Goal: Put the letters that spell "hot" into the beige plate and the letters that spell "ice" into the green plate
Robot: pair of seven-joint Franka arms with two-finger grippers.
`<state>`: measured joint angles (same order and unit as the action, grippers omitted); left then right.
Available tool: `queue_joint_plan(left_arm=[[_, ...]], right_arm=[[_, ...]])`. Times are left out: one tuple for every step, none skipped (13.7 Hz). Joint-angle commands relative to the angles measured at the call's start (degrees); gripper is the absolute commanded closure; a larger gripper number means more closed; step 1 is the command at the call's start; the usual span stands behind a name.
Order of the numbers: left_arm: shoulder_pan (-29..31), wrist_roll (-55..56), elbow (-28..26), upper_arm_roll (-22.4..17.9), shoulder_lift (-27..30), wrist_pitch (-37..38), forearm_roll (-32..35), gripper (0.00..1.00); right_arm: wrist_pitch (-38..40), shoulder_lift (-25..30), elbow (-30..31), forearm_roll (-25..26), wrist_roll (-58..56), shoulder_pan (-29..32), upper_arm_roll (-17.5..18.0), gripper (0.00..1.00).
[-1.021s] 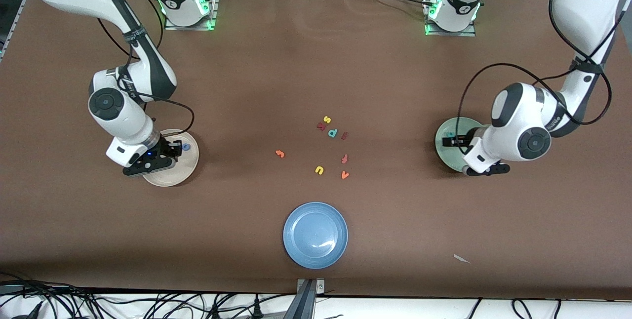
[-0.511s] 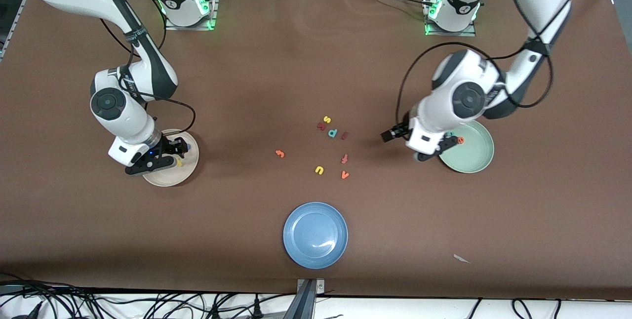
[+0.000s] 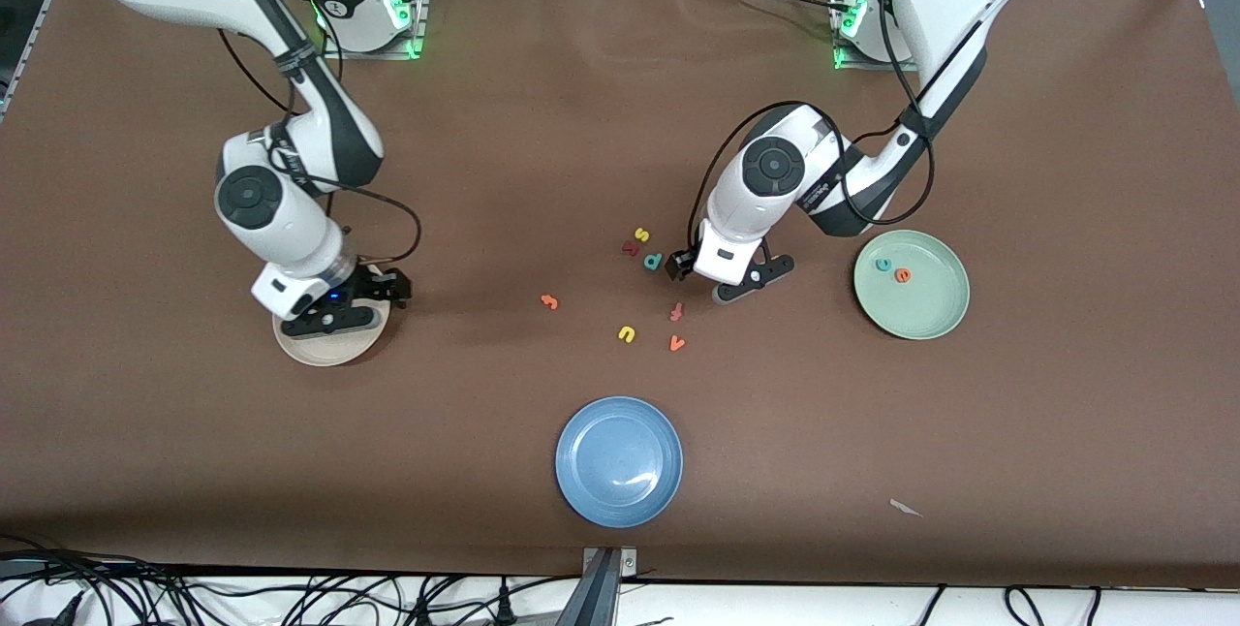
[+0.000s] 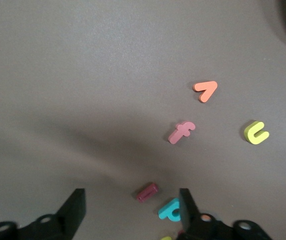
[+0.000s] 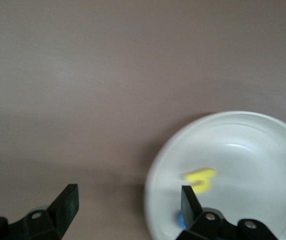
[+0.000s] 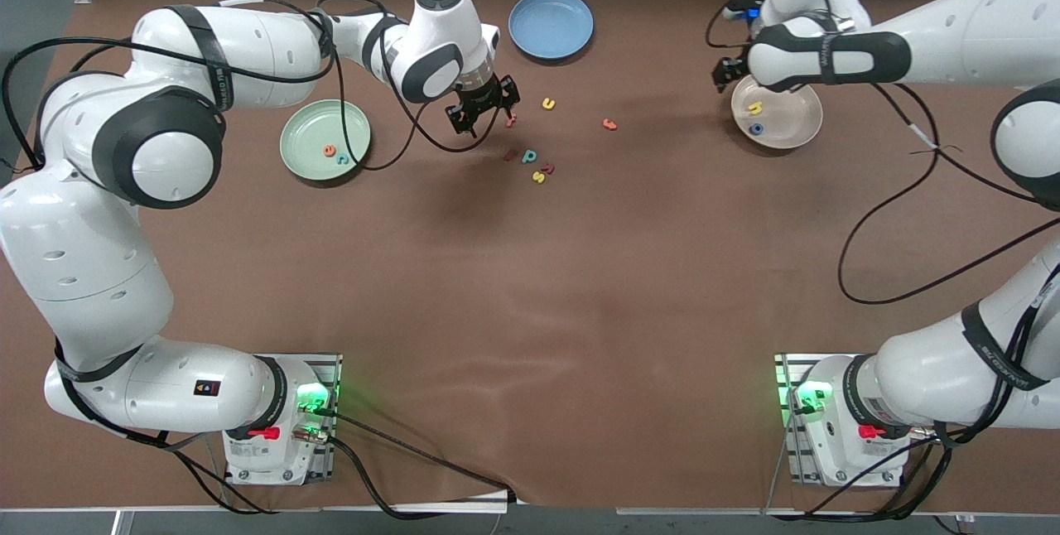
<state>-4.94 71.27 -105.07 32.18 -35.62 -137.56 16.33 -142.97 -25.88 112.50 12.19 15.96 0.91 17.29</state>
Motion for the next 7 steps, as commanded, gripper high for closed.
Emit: queue_joint_plan(left_arm=[[-2.9, 1.1, 2.3, -0.9, -2.3, 0.3, 3.6, 0.38], [-3.7, 1.6, 3.2, -1.5, -3.4, 0.3, 3.8, 0.44], [-5.0, 1.8, 4.6, -2.3, -4.4, 0.3, 3.9, 0.45], [-7.2, 2.1, 5.6, -4.3, -5.3, 0.4, 3.8, 0.45], [-10.7, 3.5, 6.9, -7.4, -6.3, 0.3, 3.7, 0.45], [-13.3, 4.4, 8.2, -10.5, -6.9, 0.3, 3.7, 0.45], [-13.9, 4.5, 8.6, -11.6, -7.1, 0.3, 3.6, 0.45]], right_arm=[[0.5, -4.0, -6.1, -1.4, 7.2, -5.4, -0.2, 0.09], [0.5, -5.3, -7.5, -1.3, 9.3, -7.3, -0.4, 0.09], [0.5, -6.4, -8.5, -1.3, 10.8, -8.9, -0.5, 0.09], [0.5, -7.4, -9.7, -1.1, 12.3, -10.1, -0.6, 0.09], [0.5, -8.5, -10.9, -0.9, 13.8, -11.5, -0.8, 0.09], [0.5, -9.5, -12.2, -0.7, 15.6, -13.4, -1.9, 0.09], [0.5, -10.8, -13.5, -0.7, 17.2, -15.6, -3.3, 0.09]])
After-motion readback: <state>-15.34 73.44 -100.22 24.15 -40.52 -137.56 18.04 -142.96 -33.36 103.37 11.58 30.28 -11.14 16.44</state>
